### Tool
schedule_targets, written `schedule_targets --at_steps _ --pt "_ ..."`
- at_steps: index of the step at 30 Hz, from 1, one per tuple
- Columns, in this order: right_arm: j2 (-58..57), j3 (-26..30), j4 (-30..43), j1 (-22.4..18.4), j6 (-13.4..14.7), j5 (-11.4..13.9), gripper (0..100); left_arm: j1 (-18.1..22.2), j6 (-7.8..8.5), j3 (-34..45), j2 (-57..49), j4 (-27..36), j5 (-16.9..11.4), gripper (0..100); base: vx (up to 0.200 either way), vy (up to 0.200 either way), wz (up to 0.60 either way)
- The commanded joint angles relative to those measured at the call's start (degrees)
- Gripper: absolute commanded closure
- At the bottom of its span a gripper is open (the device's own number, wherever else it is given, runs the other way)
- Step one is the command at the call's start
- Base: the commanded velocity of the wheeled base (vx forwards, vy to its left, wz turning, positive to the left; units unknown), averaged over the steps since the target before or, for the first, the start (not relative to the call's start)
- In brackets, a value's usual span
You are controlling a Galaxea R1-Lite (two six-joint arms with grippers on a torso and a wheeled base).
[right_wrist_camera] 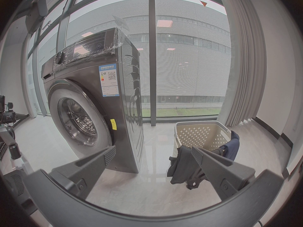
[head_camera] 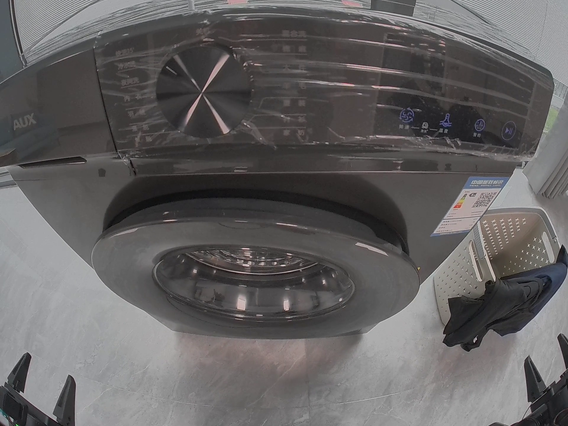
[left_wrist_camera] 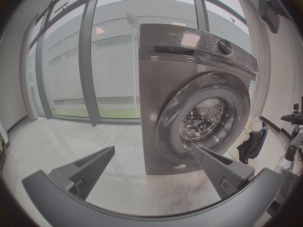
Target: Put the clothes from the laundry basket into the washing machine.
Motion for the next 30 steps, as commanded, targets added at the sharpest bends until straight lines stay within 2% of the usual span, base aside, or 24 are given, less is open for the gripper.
schedule_targets --at_steps 1,5,7,12,30 --pt "-0.7 1.0 0.0 -0.1 0.0 0.0 0 -0.1 -0.04 1.0 -1.0 0.0 0.0 0 0.0 0.0 0.0" --pt "-0.7 1.0 0.0 -0.1 0.0 0.0 0 -0.1 -0.22 1.0 -1.0 -0.1 0.0 0 0.0 0.0 0.3" --pt "-0.7 1.0 0.0 -0.1 0.0 0.0 0 0.0 -0.66 1.0 -1.0 -0.1 0.0 0 0.0 0.2 0.6" --pt "-0.7 1.0 0.0 0.0 0.0 0.0 0 -0.1 -0.31 1.0 -1.0 -0.1 0.0 0 0.0 0.16 0.6" --pt "-0.7 1.0 0.0 0.0 0.0 0.0 0 -0.1 -0.13 1.0 -1.0 -0.1 0.0 0 0.0 0.0 0.0"
